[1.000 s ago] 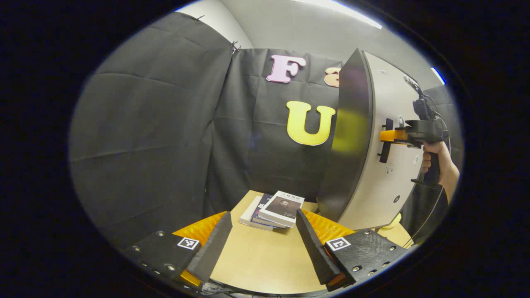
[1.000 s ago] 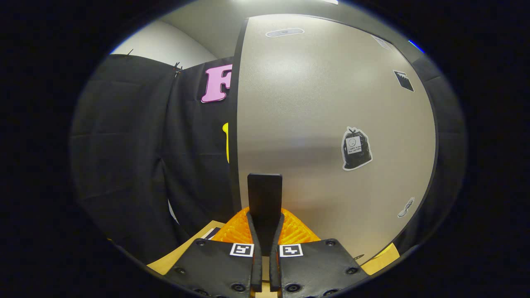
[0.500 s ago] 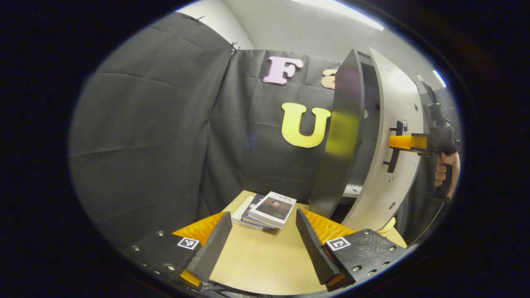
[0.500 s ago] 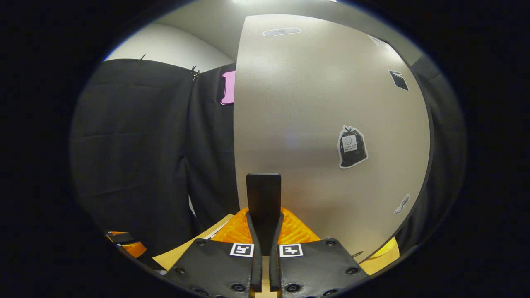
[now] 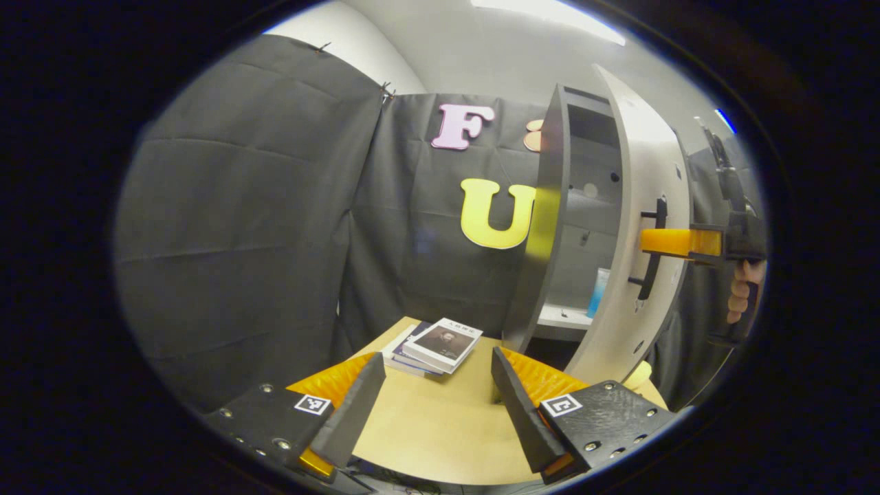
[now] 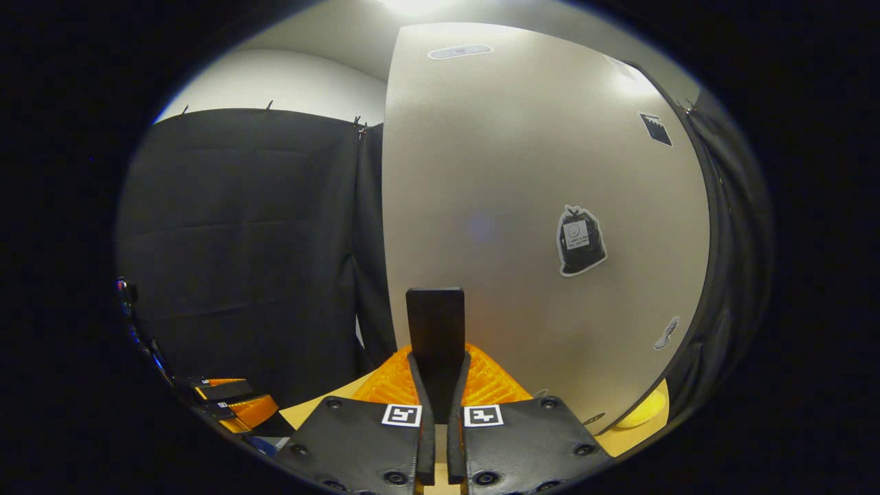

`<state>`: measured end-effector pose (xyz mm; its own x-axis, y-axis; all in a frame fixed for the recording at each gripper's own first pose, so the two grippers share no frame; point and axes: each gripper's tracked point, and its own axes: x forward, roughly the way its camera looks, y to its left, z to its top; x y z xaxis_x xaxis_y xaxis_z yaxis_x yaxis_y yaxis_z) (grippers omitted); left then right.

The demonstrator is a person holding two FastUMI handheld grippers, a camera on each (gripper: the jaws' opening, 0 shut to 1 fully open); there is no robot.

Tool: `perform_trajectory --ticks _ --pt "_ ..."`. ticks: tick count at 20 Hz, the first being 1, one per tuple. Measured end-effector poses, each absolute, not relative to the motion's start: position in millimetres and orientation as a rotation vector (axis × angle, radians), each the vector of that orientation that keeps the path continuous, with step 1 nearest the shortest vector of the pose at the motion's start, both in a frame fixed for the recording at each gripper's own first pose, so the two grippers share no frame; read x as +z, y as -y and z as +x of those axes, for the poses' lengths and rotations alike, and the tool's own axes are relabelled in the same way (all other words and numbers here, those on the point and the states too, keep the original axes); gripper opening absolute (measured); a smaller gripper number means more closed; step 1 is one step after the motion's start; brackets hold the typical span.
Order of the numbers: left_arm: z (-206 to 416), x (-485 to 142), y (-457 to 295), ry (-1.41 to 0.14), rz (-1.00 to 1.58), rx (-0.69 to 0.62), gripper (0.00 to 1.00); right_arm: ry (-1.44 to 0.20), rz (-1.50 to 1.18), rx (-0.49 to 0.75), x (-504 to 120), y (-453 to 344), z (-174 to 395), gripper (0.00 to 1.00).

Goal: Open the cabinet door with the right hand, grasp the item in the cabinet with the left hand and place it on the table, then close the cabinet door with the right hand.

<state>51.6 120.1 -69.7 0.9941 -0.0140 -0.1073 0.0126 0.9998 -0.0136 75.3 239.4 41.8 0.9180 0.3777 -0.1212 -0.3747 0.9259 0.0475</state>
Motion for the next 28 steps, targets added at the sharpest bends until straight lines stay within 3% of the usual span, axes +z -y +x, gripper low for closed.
perform_trajectory --ticks 11,16,20,28 --pt "-10 -81 -54 -0.117 0.0 0.007 0.92 -0.113 0.062 0.508 45 -202 29 0.08" --pt "-16 -82 -29 -0.121 0.02 -0.021 0.99 -0.107 0.084 0.487 51 -187 9 0.08" --pt "-10 -81 -6 -0.121 0.043 -0.07 0.92 -0.098 0.095 0.456 50 -167 -14 0.08" --pt "4 -92 39 -0.131 0.069 -0.176 0.92 -0.089 0.156 0.394 50 -116 -46 0.05"
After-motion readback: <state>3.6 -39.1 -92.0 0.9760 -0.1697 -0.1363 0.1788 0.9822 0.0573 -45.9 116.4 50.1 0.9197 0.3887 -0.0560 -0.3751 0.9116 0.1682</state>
